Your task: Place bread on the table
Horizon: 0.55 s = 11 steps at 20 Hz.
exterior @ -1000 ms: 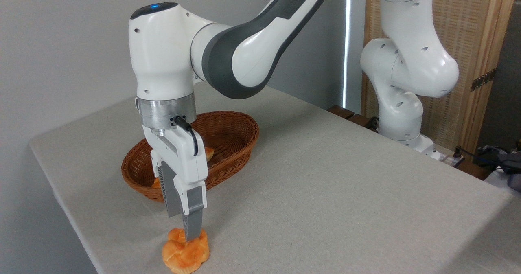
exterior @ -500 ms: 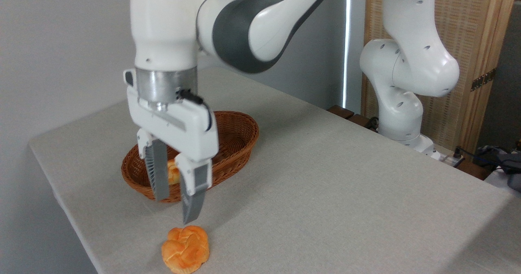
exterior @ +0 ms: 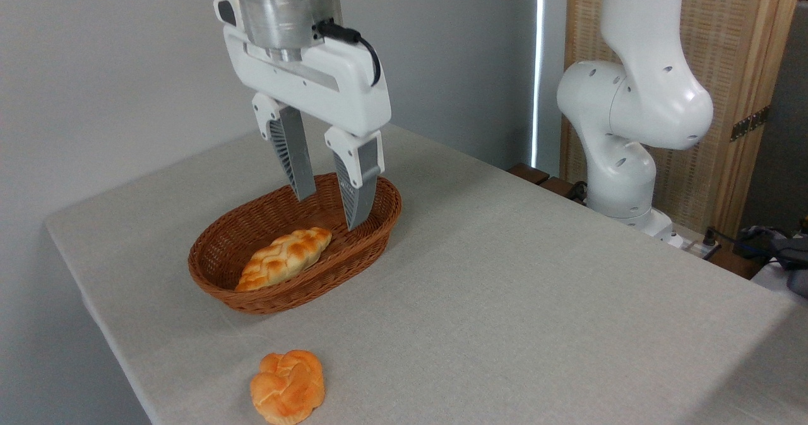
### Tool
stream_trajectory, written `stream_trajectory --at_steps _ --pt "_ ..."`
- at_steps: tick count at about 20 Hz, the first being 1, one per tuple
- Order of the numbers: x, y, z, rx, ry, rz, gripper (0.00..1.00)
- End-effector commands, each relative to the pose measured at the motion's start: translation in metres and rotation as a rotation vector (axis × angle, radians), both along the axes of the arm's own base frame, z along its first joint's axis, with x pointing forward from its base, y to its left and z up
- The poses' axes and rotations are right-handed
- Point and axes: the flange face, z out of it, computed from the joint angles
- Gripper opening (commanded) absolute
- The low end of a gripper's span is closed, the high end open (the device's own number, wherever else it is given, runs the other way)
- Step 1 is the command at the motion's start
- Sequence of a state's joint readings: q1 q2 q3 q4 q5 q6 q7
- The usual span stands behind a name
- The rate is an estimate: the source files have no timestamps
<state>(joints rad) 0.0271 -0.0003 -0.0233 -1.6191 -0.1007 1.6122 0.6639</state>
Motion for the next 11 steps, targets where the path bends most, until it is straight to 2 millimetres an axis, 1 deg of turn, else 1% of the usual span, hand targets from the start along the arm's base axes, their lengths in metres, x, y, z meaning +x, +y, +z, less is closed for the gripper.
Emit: stream_trajectory --at_steps 1,3,5,11 --pt "0.000 -0.013 0.012 -0.027 0.013 -0.012 1.00" --pt "-0.003 -0.022 0.015 -0.021 0.008 -0.030 1.00" --pt "-0.004 -0.029 0.013 -0.013 0.011 -0.050 1.00" --pt "-0.008 -0.030 0.019 -0.003 0.001 -0.058 1.00"
